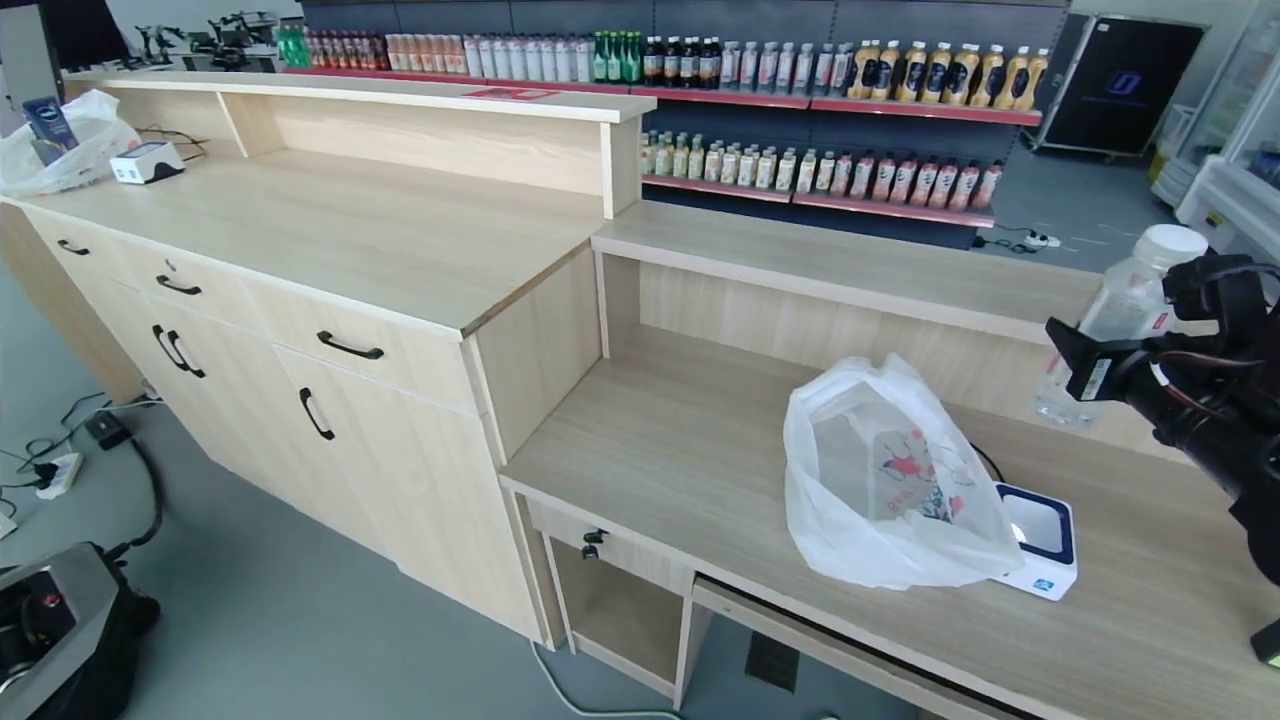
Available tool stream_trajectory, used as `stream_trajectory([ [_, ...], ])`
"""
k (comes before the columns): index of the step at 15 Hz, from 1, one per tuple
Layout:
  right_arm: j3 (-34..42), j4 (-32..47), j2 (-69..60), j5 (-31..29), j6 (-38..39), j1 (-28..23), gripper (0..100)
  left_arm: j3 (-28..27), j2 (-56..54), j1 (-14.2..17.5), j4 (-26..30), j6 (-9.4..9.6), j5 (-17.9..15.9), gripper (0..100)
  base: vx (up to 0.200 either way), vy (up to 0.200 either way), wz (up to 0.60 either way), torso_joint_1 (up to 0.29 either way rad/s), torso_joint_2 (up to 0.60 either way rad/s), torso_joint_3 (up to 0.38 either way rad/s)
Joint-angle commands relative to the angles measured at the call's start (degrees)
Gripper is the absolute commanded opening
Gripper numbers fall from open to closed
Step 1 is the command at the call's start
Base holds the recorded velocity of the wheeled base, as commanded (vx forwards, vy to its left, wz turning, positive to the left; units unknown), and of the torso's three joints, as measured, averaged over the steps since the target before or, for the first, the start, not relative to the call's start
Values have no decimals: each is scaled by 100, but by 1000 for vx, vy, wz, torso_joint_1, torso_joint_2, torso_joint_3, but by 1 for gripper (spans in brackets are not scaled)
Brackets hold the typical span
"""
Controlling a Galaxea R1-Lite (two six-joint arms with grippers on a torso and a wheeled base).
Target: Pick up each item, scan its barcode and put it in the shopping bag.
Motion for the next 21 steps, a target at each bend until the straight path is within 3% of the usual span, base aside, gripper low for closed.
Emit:
stream_trajectory([
  [1, -113, 118, 439, 173, 62, -6, 0, 5, 0, 1, 1, 2, 2, 100, 0, 0, 0, 0, 0, 0],
  [7, -667, -269, 2117, 226, 62, 267, 0, 5, 0, 1, 1, 2, 2, 100, 0, 0, 0, 0, 0, 0],
  [11, -1388, -673, 3075, 964, -448, 346, 0, 5, 0, 1, 1, 2, 2, 100, 0, 0, 0, 0, 0, 0],
  [16, -2038, -955, 3814, 1061, -466, 557, 0, 5, 0, 1, 1, 2, 2, 100, 0, 0, 0, 0, 0, 0],
  [21, -3401, -797, 4499, 1377, -439, 539, 0, -4, 0, 1, 1, 2, 2, 100, 0, 0, 0, 0, 0, 0],
])
